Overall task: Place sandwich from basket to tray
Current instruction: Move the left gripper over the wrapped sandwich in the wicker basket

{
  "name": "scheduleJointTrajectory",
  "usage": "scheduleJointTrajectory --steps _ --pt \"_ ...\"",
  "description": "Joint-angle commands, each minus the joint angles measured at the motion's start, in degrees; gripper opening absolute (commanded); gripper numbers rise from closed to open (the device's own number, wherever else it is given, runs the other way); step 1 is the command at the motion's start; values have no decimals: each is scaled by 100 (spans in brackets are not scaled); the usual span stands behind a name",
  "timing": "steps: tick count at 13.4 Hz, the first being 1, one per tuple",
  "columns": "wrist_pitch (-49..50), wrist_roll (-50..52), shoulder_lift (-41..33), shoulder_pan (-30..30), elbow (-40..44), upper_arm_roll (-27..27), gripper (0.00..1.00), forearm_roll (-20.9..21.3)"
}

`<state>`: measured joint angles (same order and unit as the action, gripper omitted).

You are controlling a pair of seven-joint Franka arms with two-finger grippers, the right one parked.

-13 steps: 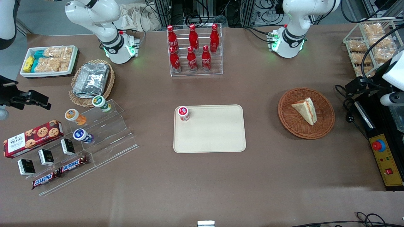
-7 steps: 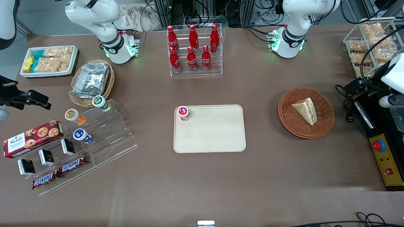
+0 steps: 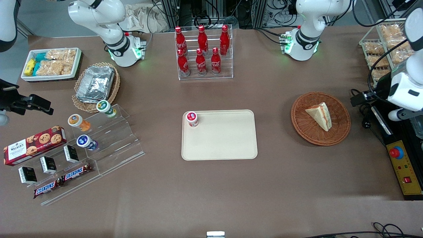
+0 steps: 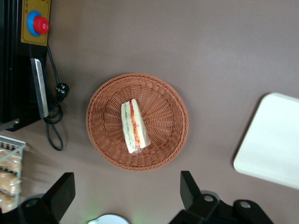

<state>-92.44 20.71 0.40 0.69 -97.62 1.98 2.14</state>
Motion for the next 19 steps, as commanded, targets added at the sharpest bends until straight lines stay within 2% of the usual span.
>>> scheduleJointTrajectory --steps 1,3,7,10,14,19 --pt "-1394 398 -1215 -42 -2096 22 100 76" --pt "-2039 835 -1490 -68 -2970 22 100 76" --pt "-2479 1277 -1438 -86 -3587 -4 100 76" --pt "-3243 1575 -1368 -86 -4229 -4 100 76" --pt "-3999 1638 -1026 -95 -4722 -22 100 76" --pt "-4606 1629 -534 -297 -4924 -83 100 76"
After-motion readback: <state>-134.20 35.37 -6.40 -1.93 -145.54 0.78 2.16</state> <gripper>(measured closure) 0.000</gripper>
